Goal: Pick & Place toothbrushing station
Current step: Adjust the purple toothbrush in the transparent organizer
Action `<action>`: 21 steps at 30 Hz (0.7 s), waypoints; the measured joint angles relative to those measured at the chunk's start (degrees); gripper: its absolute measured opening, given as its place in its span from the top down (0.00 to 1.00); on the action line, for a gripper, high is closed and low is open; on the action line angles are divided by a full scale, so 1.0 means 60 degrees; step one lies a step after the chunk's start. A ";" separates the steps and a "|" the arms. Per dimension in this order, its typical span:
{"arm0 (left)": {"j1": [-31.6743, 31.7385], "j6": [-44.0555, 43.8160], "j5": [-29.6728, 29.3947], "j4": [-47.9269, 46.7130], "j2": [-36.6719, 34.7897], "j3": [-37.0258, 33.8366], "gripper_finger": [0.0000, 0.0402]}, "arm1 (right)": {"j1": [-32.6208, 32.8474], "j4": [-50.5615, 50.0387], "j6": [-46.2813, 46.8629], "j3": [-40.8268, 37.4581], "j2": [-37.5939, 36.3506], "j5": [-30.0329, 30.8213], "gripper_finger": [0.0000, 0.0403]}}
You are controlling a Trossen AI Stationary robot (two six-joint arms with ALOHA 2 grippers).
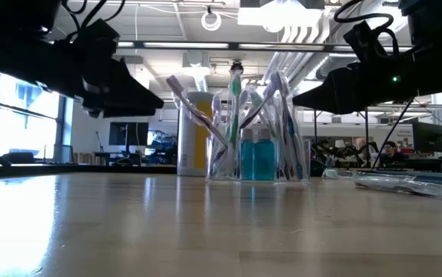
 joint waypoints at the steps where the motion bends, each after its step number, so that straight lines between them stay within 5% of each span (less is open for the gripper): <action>1: 0.0000 0.0337 0.0013 0.0496 0.0244 0.0000 0.39 | 0.0046 -0.0004 0.0000 0.0000 0.0000 0.0092 0.35; 5: 0.0129 0.1356 0.0000 0.1596 0.0976 0.0331 0.39 | 0.0222 -0.0011 -0.0020 0.0000 0.0000 0.0362 0.35; 21: 0.0915 0.3024 0.0433 0.1166 0.2146 0.2165 0.39 | 0.0631 -0.0020 -0.0018 0.0000 0.0000 0.0594 0.35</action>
